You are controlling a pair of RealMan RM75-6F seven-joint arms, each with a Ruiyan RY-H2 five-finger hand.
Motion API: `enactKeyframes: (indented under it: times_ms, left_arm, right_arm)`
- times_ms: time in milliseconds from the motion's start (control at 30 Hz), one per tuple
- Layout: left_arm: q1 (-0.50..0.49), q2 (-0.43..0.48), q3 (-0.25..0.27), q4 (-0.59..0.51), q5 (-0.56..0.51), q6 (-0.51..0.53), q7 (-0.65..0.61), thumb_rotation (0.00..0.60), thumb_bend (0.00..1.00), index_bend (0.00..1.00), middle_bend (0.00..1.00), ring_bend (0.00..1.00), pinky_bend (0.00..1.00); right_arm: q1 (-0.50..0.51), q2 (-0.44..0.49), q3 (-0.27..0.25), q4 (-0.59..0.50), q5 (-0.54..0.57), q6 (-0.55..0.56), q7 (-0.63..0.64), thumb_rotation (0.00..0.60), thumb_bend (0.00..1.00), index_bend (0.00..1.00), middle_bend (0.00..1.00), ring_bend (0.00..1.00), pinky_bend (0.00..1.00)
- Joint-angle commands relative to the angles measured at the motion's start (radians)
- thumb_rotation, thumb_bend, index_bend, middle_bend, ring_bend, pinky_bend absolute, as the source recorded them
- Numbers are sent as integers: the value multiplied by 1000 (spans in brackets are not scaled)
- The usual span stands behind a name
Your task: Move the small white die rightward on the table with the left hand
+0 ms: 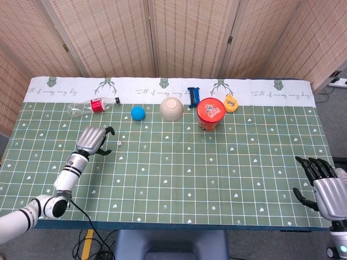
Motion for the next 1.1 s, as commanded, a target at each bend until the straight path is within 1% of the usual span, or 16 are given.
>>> enactKeyframes:
  times_ms: [33,200,400,600,1100]
  left_arm:
    - [-40,-48,0,58,-84,-48,49,600,204,396,926,815,983]
    - [-69,-89,1,116,-179,-90,65,600,286,426,930,817,985]
    - [-103,-127,8,163,-240,-103,95,600,347,434,934,820,986]
    - [-127,-167,22,208,-270,-102,119,600,350,453,937,824,987]
    - [-169,-244,27,319,-329,-114,148,600,350,463,942,828,988]
  right_arm:
    - [0,1,1,0,2,-2,-1,600,242,130,213,157,162]
    - [5,0,3,1,12,-16,-2,600,242,130,213,157,162]
    - [12,1,7,-1,17,-25,-5,600,242,130,213,157,162]
    - [13,1,8,2,28,-34,-5,600,242,130,213,157,162]
    - [7,9,10,-8,39,-32,-16,600,242,130,213,157,162]
